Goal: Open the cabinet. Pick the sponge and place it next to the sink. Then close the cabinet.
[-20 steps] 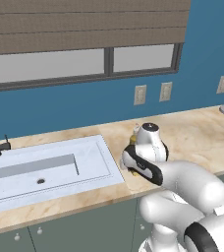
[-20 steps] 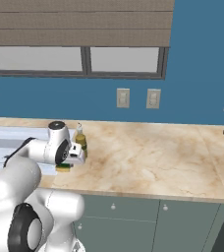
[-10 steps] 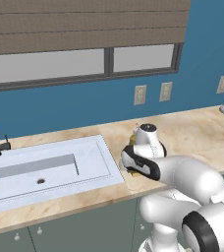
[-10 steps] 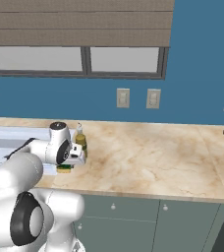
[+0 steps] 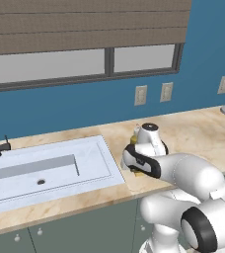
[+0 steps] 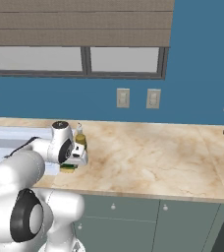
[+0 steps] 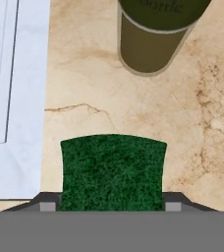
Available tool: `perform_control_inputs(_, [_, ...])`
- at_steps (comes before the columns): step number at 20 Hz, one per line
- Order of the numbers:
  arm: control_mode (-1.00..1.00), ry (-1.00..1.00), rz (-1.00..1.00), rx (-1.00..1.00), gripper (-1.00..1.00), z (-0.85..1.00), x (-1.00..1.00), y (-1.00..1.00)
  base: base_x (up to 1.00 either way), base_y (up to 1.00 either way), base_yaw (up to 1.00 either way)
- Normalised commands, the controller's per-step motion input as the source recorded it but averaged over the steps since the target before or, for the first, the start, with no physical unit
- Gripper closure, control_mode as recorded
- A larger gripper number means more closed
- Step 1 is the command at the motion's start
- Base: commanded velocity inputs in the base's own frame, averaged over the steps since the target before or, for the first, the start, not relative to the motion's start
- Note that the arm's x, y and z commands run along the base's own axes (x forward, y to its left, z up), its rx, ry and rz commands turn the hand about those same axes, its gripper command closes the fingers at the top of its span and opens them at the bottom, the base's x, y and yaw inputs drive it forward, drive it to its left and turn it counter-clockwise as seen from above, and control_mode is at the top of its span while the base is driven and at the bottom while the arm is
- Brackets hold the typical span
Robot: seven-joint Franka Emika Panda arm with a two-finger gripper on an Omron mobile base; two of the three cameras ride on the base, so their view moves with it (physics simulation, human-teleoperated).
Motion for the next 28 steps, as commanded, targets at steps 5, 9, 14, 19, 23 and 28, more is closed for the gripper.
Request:
perform_control_inputs(5, [-1.00,0.00,0.00,0.00,-1.00,0.00,0.00,0.00,0.00,0.00,0.00])
perform_control_inputs(9, [-1.00,0.00,0.00,0.00,-1.00,0.00,0.00,0.00,0.00,0.00,0.00])
perform_control_inputs(14, [-1.00,-0.01,0.00,0.00,-1.00,0.19,-0.13,0.02,0.00,0.00,0.00])
perform_control_inputs(19, [-1.00,-0.06,0.00,0.00,-1.00,0.78,-0.58,0.01,0.00,0.00,0.00])
perform_control_inputs(23, [-1.00,-0.02,0.00,0.00,-1.00,0.83,-0.67,0.00,0.00,0.00,0.00])
perform_control_inputs(28, [-1.00,0.00,0.00,0.00,-1.00,0.68,-0.65,0.00,0.00,0.00,0.00])
